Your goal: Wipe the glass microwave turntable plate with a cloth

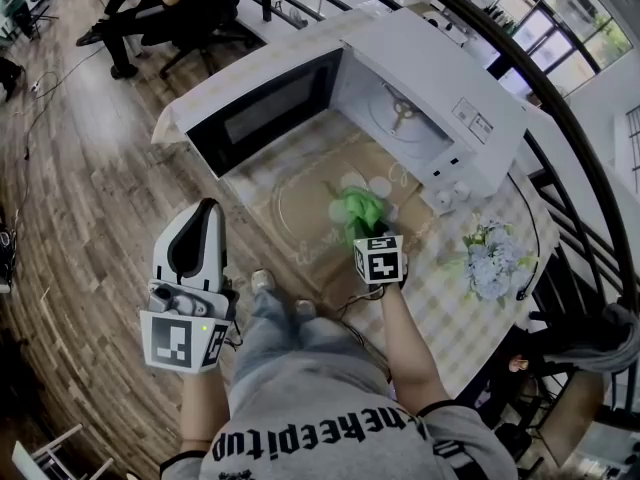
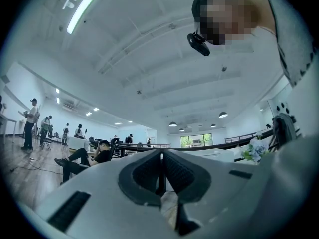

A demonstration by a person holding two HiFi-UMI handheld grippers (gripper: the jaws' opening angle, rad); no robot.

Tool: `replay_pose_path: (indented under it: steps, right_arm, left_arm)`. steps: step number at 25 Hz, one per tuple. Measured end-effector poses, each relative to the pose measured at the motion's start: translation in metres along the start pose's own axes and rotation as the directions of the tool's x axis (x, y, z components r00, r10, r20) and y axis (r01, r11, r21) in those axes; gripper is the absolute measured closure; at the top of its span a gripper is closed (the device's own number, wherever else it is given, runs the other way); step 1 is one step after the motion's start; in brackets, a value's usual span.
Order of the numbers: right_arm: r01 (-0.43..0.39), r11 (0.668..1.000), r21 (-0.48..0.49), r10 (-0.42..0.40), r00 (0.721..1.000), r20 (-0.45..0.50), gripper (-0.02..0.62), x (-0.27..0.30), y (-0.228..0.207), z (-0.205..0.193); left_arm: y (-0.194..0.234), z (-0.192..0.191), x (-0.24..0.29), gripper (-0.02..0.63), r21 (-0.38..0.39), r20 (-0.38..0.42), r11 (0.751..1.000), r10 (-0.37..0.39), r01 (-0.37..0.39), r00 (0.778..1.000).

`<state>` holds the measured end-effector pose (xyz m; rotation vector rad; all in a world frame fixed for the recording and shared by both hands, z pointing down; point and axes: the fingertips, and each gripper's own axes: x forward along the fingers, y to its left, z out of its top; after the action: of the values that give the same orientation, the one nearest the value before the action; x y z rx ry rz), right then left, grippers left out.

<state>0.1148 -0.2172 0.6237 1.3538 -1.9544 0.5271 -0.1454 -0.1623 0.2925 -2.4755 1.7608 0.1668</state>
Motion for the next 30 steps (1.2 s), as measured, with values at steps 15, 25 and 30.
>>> replay_pose_path:
  steps: [15, 25, 30]
  right_arm:
    - [-0.352, 0.933, -0.073, 0.354, 0.935, 0.014, 0.514, -0.013, 0.162, 0.016]
    - [-0.327, 0.940, -0.094, 0.331, 0.943, 0.030, 0.514, -0.015, 0.133, -0.001]
    - [-0.276, 0.959, -0.065, 0.279, 0.960, 0.038, 0.514, -0.019, 0.102, -0.008]
  left_arm:
    - [-0.026, 0.004, -0.016, 0.591, 0.022, -0.002, 0.999, 0.024, -0.024, 1.000]
    - [-0.040, 0.014, -0.030, 0.591, 0.056, 0.007, 0.997, 0.049, -0.049, 0.999]
    - [-0.045, 0.019, -0.037, 0.591, 0.065, 0.013, 0.996, 0.062, -0.062, 0.998]
